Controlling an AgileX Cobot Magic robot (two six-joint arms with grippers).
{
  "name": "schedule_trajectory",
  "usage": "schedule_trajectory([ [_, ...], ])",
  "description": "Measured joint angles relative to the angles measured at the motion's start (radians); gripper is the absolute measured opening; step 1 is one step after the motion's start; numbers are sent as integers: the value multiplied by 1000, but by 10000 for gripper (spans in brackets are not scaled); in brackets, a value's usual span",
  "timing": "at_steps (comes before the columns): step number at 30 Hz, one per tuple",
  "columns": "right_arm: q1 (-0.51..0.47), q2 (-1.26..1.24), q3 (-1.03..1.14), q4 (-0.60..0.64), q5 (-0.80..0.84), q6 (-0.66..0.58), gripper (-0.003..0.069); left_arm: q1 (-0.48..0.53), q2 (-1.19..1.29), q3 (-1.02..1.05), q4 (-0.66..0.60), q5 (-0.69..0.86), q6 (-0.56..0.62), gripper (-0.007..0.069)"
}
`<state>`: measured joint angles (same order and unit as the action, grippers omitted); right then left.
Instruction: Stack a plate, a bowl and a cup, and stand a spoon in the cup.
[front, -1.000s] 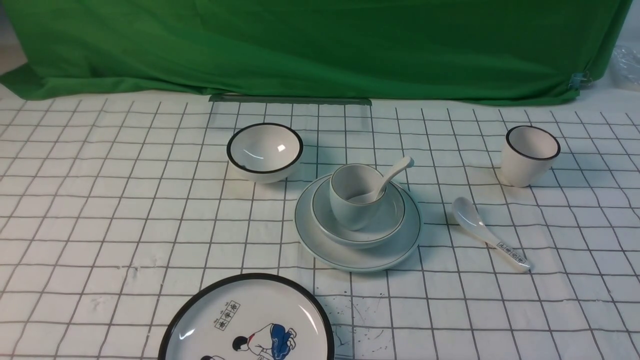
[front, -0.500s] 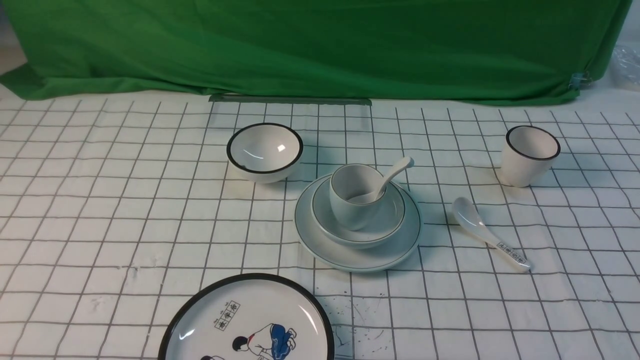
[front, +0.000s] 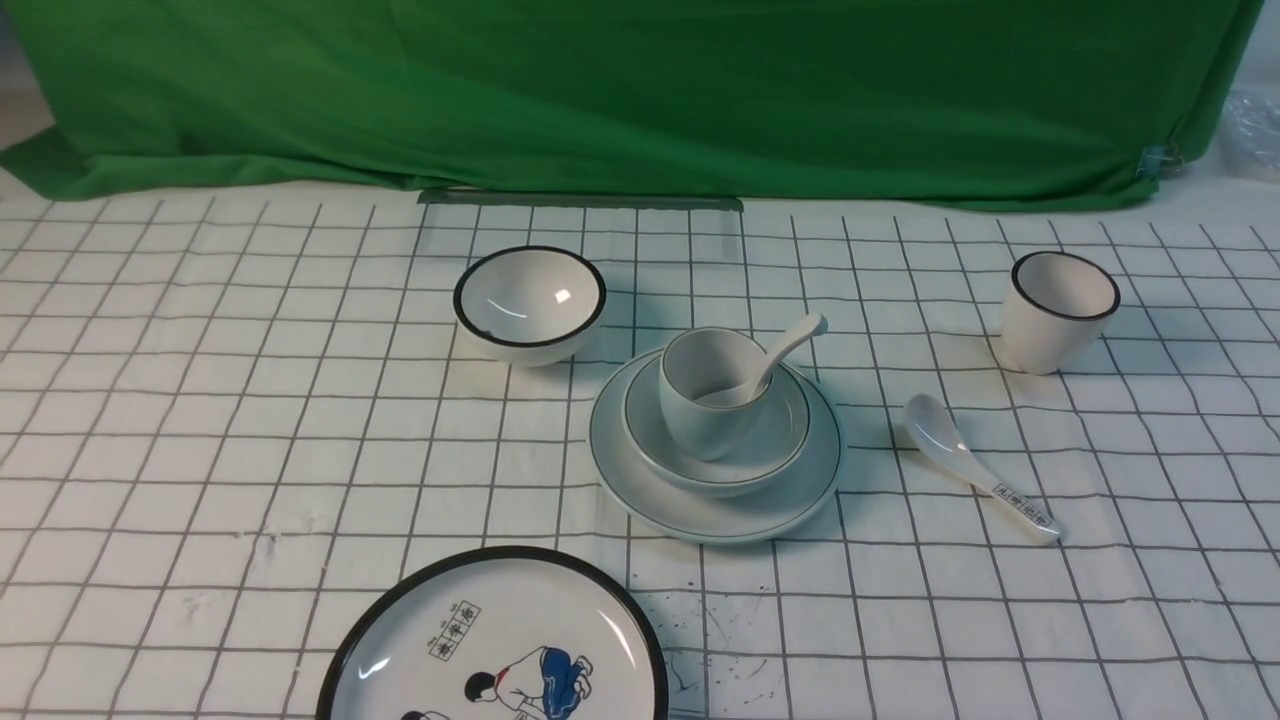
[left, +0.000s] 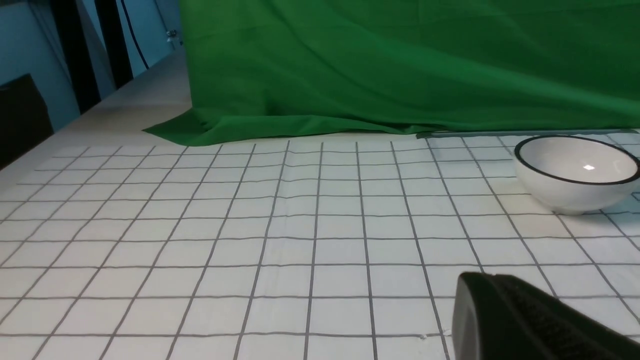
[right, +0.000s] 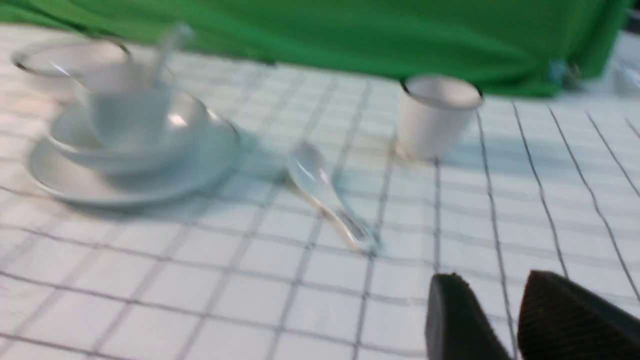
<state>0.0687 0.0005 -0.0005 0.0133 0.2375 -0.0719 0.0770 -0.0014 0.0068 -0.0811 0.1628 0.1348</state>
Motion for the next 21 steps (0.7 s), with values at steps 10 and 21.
schedule_trajectory([
  [10,-87,0,8,3,17,-27,238,0,0,0,3,0,3,5],
  [21,-87,0,8,4,17,-24,238,0,0,0,3,0,3,6],
])
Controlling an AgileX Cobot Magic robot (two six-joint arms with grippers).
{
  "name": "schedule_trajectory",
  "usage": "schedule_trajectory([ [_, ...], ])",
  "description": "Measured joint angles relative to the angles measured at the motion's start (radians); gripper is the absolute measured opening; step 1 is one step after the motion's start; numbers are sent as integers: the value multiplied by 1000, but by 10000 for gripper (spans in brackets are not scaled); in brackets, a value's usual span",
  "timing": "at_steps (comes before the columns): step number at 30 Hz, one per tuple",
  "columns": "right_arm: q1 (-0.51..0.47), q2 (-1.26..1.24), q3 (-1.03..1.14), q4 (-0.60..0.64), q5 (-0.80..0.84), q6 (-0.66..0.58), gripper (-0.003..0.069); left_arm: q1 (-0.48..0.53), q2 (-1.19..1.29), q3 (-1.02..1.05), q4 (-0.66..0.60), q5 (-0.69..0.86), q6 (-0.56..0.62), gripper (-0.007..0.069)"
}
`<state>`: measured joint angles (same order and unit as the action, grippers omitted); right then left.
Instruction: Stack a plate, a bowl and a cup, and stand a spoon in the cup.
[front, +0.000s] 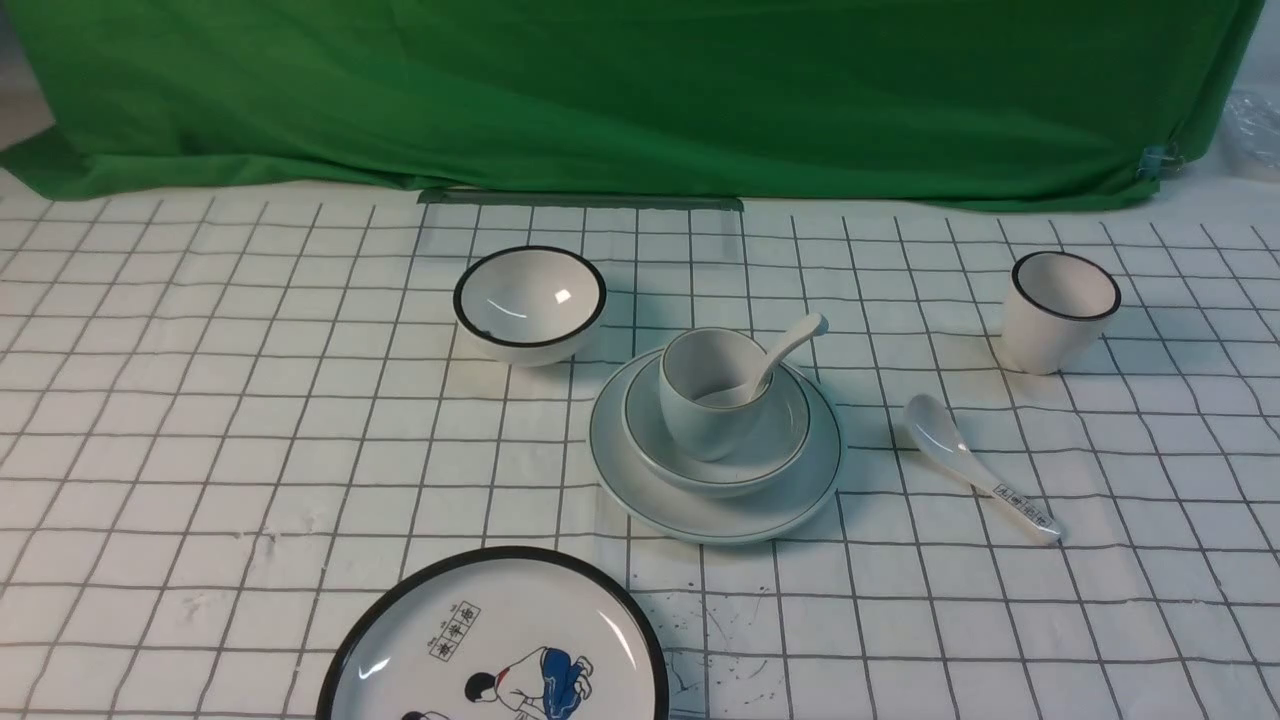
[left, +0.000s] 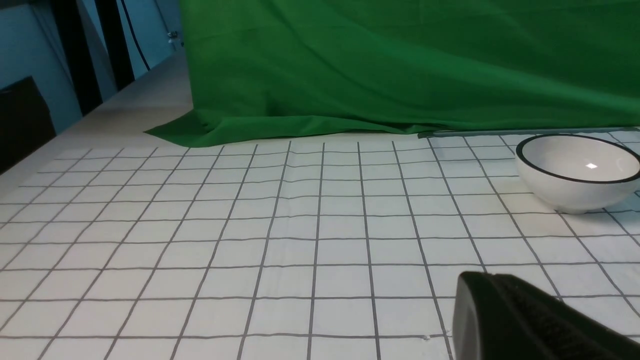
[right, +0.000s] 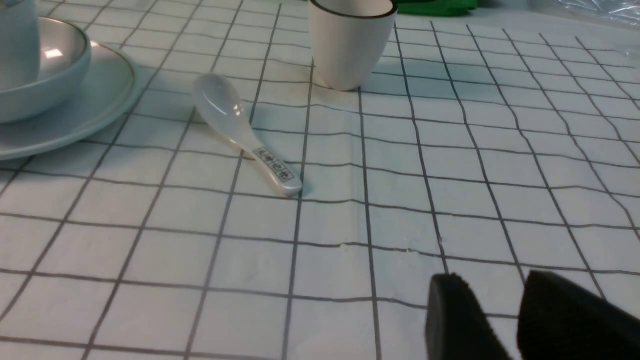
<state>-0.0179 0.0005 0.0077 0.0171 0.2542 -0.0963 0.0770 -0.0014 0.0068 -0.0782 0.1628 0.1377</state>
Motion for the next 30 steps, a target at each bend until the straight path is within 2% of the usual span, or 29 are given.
schedule_trajectory([
  [30,0,0,0,1,0,2,238,0,0,0,0,0,17,6],
])
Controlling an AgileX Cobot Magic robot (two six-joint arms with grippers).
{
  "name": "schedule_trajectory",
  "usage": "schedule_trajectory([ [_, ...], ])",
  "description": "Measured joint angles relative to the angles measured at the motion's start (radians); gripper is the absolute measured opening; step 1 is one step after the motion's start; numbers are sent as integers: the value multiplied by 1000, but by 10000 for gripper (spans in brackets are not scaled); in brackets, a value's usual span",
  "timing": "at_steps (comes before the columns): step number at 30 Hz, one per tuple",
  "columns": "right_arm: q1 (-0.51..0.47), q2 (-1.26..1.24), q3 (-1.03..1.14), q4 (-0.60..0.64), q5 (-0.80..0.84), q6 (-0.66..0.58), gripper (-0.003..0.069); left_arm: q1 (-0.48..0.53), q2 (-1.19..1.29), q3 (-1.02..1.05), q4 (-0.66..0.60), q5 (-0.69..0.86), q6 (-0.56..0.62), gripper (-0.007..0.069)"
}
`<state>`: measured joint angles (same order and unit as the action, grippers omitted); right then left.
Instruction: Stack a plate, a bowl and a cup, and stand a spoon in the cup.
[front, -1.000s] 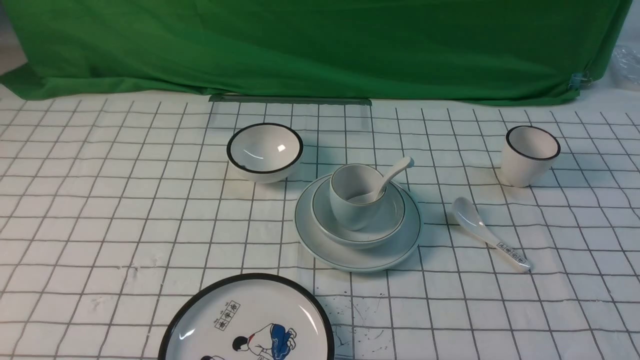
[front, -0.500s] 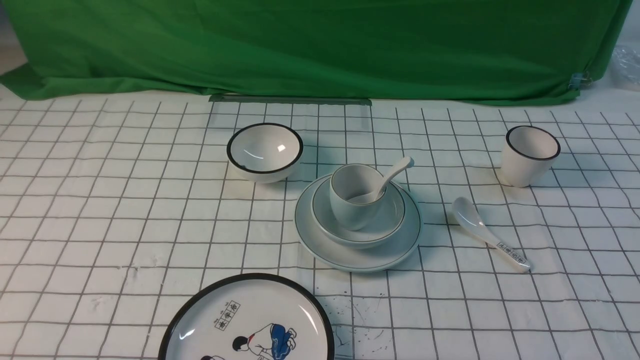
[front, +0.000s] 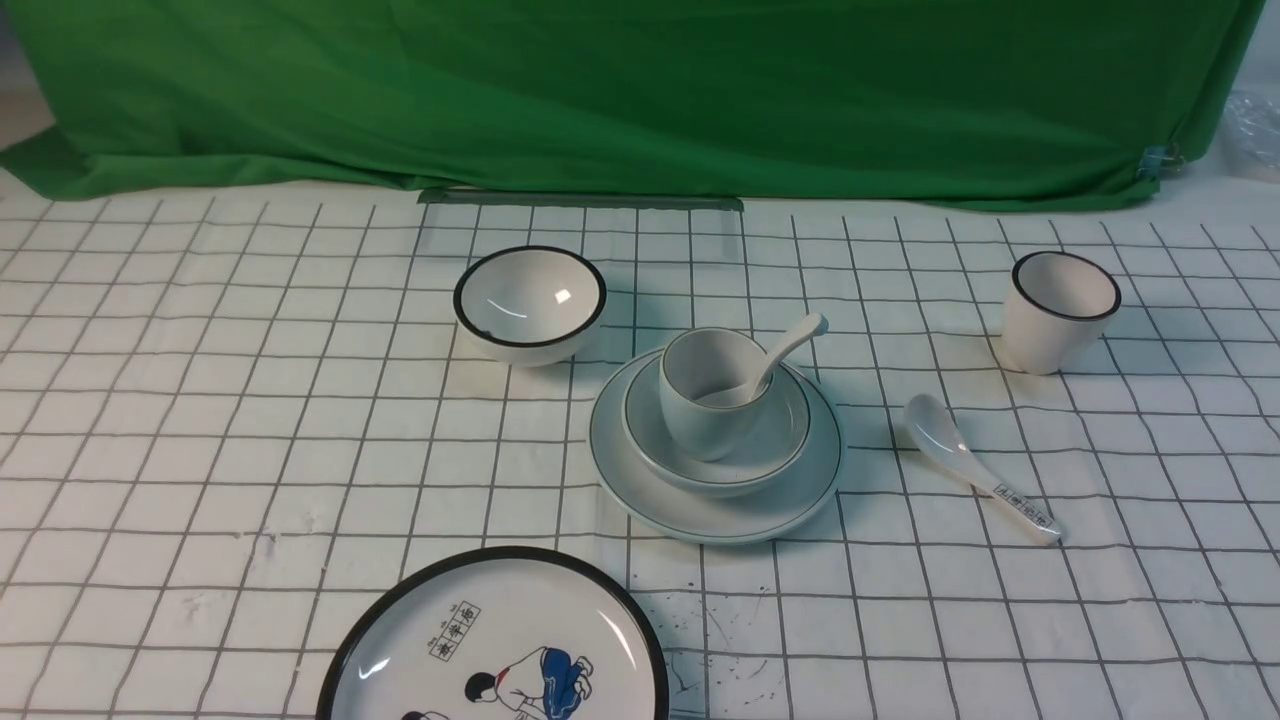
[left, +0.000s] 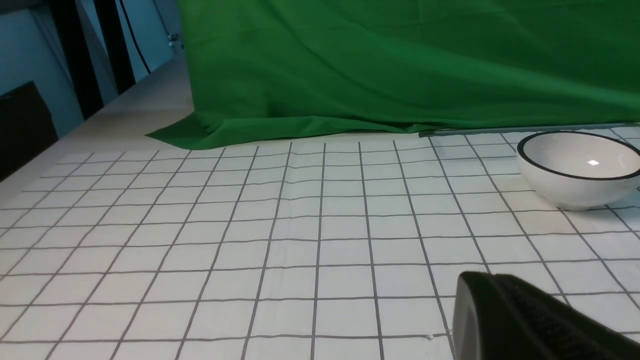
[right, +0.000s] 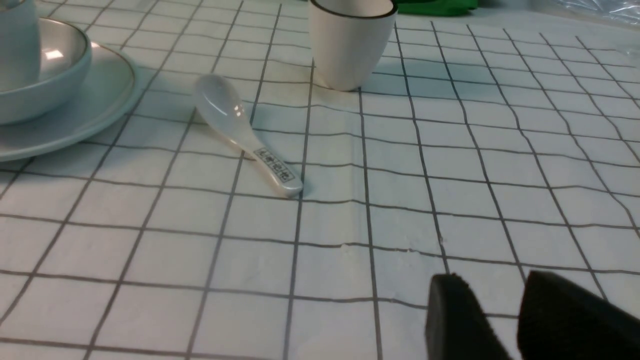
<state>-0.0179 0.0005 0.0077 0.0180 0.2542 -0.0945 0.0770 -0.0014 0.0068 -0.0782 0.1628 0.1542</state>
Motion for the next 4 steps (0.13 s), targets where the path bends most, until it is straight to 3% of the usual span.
schedule_trajectory([
  [4,0,0,0,3,0,0,238,0,0,0,0,0,0,6],
])
